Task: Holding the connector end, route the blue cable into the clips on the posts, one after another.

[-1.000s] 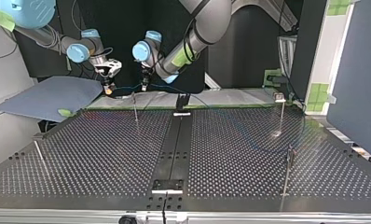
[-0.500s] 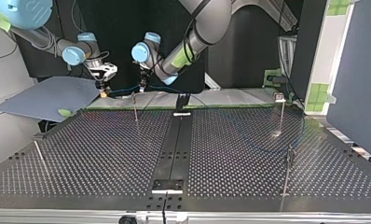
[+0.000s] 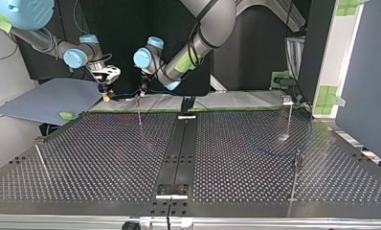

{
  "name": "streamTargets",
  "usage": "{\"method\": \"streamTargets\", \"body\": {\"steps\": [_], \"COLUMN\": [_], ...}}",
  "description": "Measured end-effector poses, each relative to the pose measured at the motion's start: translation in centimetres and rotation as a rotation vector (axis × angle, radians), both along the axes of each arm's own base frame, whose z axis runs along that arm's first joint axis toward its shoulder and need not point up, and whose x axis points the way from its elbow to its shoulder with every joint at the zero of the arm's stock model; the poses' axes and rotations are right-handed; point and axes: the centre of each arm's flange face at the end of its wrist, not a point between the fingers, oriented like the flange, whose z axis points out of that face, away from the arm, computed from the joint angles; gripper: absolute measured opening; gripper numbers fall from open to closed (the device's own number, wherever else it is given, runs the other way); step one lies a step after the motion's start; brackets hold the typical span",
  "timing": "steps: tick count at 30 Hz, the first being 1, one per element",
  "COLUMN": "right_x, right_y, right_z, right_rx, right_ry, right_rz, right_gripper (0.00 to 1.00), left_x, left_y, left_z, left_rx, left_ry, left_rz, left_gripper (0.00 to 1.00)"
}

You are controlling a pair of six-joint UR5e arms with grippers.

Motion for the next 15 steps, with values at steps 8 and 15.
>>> {"method": "streamTargets", "body": {"steps": [8, 15], "right_x": [0.0, 0.1], "right_y": [0.0, -0.1], "right_z": [0.0, 0.0], "right_rx": [-0.003, -0.012], "right_ry": [-0.002, -0.002], "right_rz": [0.002, 0.003], "right_gripper": [0.00, 0.00], "left_x": [0.9, 1.4], "left_y": [0.1, 0.5], "left_z": [0.3, 0.3], "left_rx": [-0.031, -0.034], "left_ry": [0.010, 0.011], "left_rz": [0.001, 0.008], "left_gripper": [0.00, 0.00]}}
